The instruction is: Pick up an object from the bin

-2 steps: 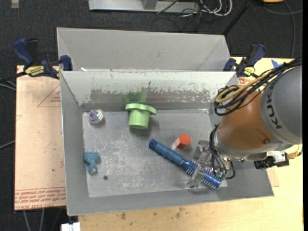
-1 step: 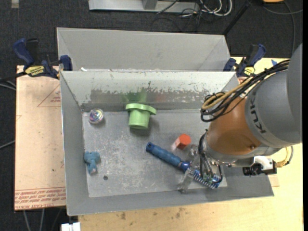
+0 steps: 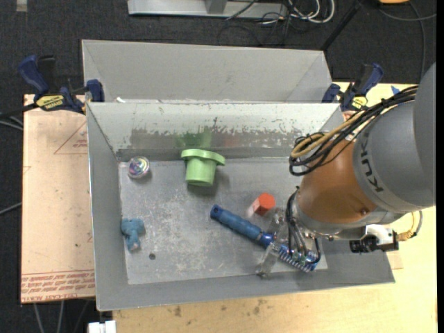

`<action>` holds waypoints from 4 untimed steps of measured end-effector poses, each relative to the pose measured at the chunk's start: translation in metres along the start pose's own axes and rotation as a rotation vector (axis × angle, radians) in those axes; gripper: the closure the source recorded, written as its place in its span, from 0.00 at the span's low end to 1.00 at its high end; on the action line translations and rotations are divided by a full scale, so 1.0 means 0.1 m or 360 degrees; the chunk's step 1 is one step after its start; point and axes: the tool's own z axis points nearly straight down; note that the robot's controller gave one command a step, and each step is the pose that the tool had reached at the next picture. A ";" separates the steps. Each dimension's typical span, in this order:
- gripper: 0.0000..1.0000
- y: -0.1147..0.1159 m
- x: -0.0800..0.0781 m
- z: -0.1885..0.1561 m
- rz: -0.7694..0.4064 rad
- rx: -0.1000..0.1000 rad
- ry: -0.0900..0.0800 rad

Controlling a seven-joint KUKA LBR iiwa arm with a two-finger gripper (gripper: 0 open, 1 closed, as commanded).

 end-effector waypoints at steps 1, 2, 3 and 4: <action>1.00 0.00 0.00 0.00 -0.0001 -0.0001 0.0000; 1.00 0.01 0.00 -0.04 -0.0004 0.0001 -0.0001; 1.00 0.01 0.00 -0.20 -0.0007 0.0001 -0.0003; 1.00 0.02 -0.01 -1.04 -0.0011 -0.0003 -0.0013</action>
Offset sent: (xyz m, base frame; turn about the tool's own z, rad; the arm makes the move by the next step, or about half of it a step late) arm 0.0000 0.0000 0.0000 0.0000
